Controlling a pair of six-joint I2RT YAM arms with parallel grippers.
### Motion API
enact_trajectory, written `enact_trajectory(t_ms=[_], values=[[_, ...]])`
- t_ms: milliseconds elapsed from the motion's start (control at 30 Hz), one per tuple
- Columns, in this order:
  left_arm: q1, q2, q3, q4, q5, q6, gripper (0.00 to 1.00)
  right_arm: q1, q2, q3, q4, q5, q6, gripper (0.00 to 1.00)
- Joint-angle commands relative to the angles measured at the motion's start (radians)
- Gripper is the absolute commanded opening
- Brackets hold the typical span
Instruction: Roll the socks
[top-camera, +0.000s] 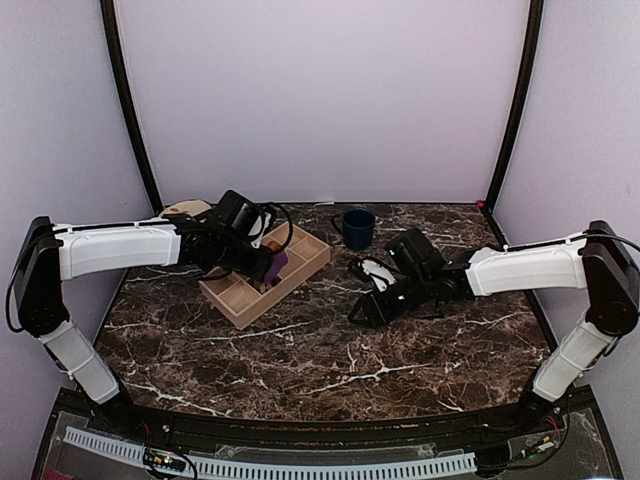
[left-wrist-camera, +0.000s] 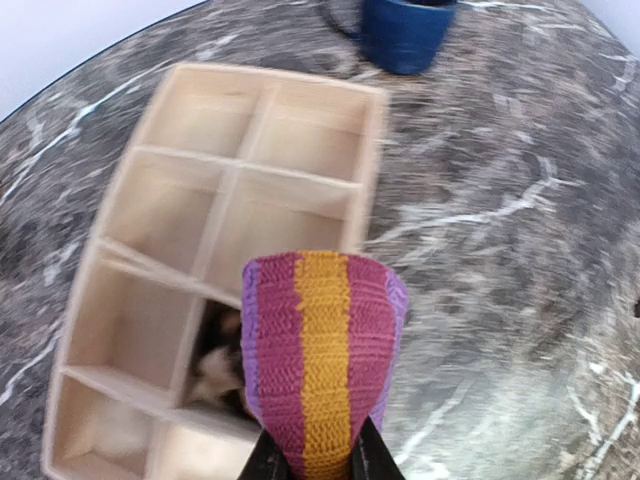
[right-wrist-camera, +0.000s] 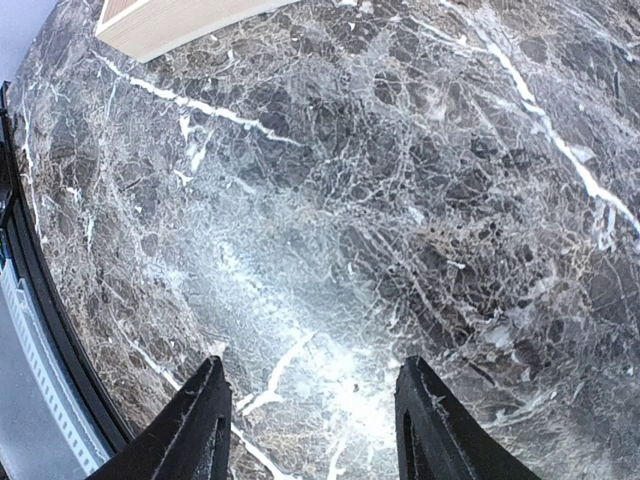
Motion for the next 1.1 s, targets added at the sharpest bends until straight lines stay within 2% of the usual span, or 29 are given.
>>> enact_trajectory(t_ms=[0, 167, 367, 733, 1067], values=[[0.08, -0.056, 0.011, -0.103, -0.07, 0.004, 0.0, -0.006, 0.029, 0.039, 0.039, 0.008, -0.017, 0.52], [0.188, -0.084, -0.025, -0.13, -0.112, -0.015, 0.0, -0.007, 0.043, 0.057, 0.04, -0.004, -0.024, 0.52], [0.261, -0.099, -0.071, -0.151, -0.154, -0.056, 0.0, -0.006, 0.056, 0.071, 0.04, -0.017, -0.029, 0.52], [0.277, -0.071, -0.133, -0.126, -0.146, -0.028, 0.0, -0.007, 0.056, 0.068, 0.04, -0.028, -0.033, 0.52], [0.278, -0.006, -0.12, -0.12, -0.136, -0.006, 0.0, -0.007, 0.057, 0.059, 0.045, -0.031, -0.03, 0.52]])
